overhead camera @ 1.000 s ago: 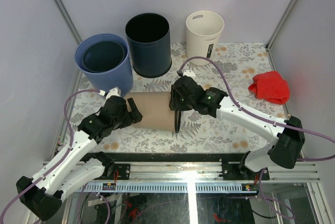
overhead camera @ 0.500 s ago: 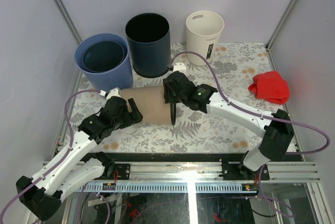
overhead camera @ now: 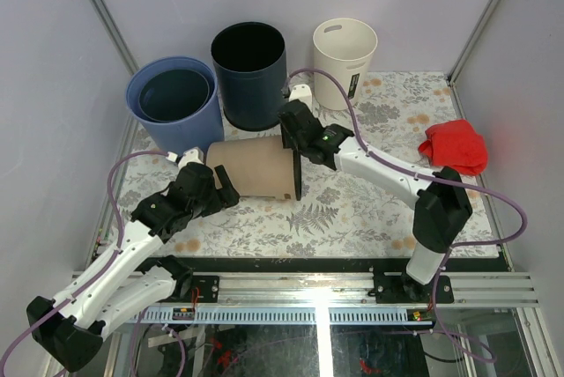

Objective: Turn the large container upside down

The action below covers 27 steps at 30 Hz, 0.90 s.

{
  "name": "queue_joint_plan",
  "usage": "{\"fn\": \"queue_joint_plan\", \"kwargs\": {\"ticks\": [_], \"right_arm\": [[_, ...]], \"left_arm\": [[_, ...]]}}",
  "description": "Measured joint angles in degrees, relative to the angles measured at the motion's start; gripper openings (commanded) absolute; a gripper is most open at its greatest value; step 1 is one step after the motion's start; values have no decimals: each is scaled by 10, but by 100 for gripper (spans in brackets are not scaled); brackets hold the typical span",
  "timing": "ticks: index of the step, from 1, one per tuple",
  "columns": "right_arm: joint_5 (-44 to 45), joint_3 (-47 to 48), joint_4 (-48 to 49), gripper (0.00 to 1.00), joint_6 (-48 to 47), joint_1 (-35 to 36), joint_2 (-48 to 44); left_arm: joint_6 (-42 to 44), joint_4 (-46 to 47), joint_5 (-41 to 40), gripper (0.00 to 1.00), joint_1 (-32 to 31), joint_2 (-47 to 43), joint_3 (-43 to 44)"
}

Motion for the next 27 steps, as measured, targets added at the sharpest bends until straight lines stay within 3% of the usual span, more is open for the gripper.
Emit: {"fn": "queue_joint_plan", "kwargs": {"ticks": [19,27], "right_arm": [[88,4,-71,49,78,31,36],[64,3,-108,49,100,34,-77]], "left_arm": [[0,9,8,85,-19,-10,-3],[-6,30,8,85,-44,17,-17]]}}
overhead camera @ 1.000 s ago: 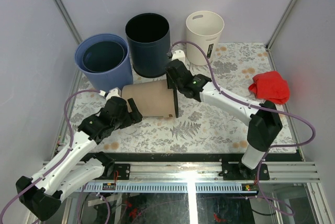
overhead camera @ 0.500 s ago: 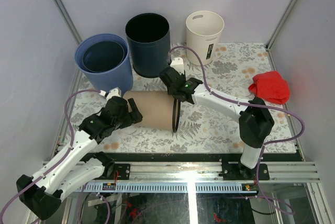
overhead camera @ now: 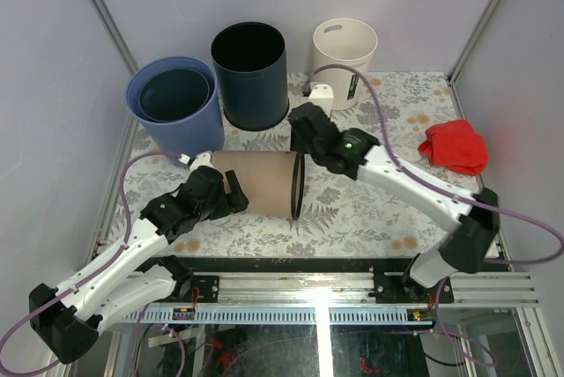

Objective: Turn the large container upside down

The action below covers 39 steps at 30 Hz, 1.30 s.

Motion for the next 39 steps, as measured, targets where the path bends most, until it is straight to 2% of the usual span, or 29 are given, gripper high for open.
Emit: {"fn": "queue_joint_plan", "kwargs": {"ticks": [5,9,15,21,30,39], "right_arm": [[-36,-42,5,49,41,28,-114],[-68,-88,3,48,69,64,-147],[-97,-155,-29,49,106,96,-144],[-95,-199,-37,50,129,100,-143],[-49,-210,-12,50,130,100,-94],[-17,-219,14,51,125,90,-86]], "left_arm": [[-5,3,0,85,-7,6,-7],[-5,8,-1,86,-9,7,-7],[-6,10,-2,86,-9,11,-7],[-6,10,-2,86,-9,13,-7],[-6,10,-2,86,-9,14,-7],[-6,9,-4,86,-9,15,-4]]}}
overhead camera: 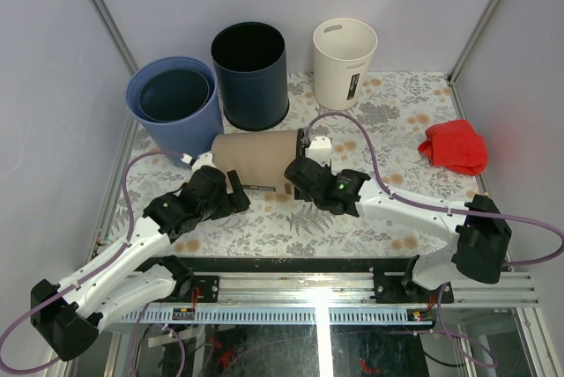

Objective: Turn the large container upside down

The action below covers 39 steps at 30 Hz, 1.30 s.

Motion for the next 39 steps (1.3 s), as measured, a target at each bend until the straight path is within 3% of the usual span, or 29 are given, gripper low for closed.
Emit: {"fn": "queue_joint_plan", "kwargs": {"ticks": [16,29,39], "right_arm": [[41,-40,66,51,-61,-93,3],[46,17,98,44,-48,-92,-24],[114,118,151,46,-50,-59,65]], "left_arm": [[0,1,-2,86,-3,1,0],[2,53,-15,87,-11,77,2],[24,82,-21,88,-11,113,12]]}}
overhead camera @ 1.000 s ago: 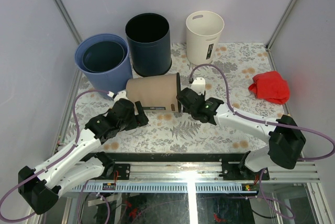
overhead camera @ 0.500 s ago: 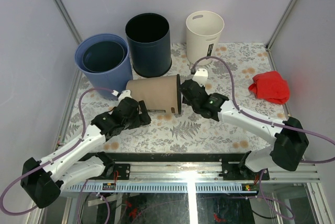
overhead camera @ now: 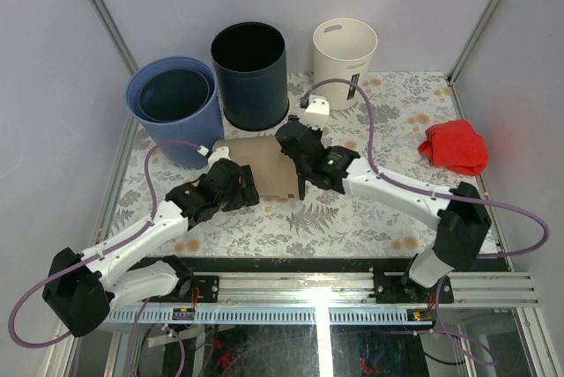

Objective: Turn the large container upside down

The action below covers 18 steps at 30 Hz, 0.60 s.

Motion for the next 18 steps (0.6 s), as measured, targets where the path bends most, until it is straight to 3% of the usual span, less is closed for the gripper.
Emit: {"fn": "queue_joint_plan", "kwargs": {"ticks": [5,18], "right_arm": [[64,5,13,46,0,17,47],[144,-17,3,41,21,46,51]], "left_arm": [[13,6,0,89,0,-1,0],[28,15,7,89,0,3,0]]}}
